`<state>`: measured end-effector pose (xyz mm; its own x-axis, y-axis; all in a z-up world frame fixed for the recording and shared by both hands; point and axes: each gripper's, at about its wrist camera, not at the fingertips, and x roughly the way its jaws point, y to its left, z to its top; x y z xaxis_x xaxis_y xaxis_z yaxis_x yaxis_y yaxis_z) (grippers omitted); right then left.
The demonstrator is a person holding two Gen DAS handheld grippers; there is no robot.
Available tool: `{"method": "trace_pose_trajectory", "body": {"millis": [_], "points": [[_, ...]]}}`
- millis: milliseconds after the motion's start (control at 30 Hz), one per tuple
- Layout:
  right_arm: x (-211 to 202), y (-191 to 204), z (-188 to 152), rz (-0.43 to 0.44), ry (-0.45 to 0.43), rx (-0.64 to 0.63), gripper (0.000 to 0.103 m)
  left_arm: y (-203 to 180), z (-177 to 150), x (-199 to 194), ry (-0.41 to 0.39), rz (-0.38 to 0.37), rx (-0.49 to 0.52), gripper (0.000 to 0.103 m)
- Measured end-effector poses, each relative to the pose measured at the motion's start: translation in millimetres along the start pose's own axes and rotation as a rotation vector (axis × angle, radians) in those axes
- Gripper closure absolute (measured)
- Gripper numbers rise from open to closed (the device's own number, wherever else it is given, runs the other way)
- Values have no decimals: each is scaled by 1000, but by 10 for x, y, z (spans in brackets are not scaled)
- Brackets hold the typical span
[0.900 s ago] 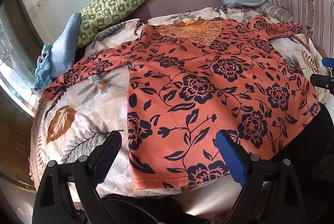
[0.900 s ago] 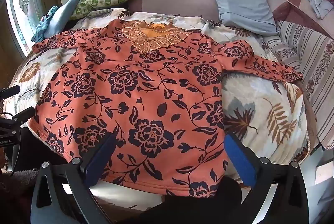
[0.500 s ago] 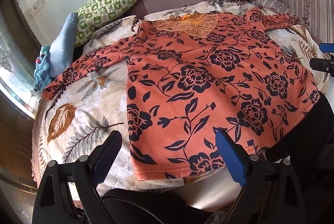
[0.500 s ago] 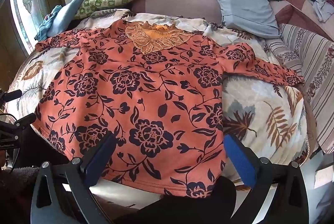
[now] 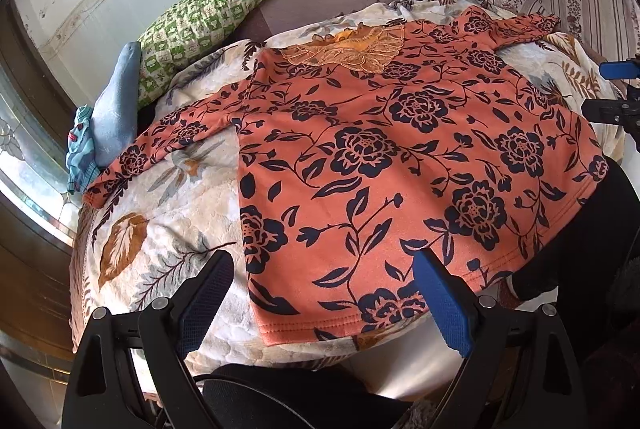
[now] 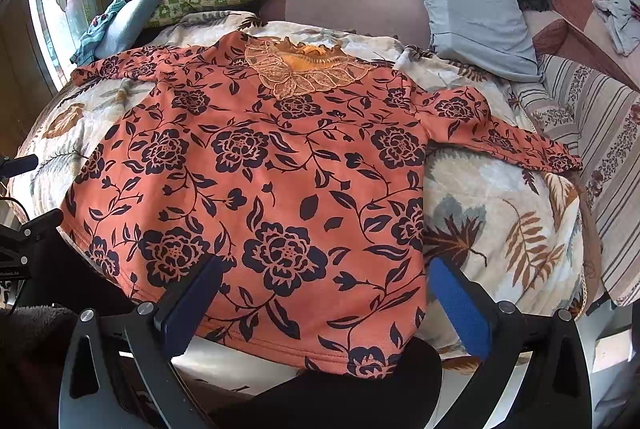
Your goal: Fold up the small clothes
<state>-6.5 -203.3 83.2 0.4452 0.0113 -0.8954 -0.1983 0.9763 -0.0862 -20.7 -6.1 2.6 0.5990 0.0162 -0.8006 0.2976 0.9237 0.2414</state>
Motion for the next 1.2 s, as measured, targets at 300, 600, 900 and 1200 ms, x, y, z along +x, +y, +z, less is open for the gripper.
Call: {"method": "trace_pose_trajectory", "body": {"millis": [300,600,900,1200], "points": [[11,26,90,-7,-15,-29,0,-21,92,27,-3,15,22,12],[82,110,149,6,-16,-61,0,159,164,98,-1,-30,-68,12],[195,85,205,0,-3,-45,0,286,285,311,31,-55,-155,12],[235,21,199,-8,-6,-23,0,333,351,509,67,-52,-210,12]]}}
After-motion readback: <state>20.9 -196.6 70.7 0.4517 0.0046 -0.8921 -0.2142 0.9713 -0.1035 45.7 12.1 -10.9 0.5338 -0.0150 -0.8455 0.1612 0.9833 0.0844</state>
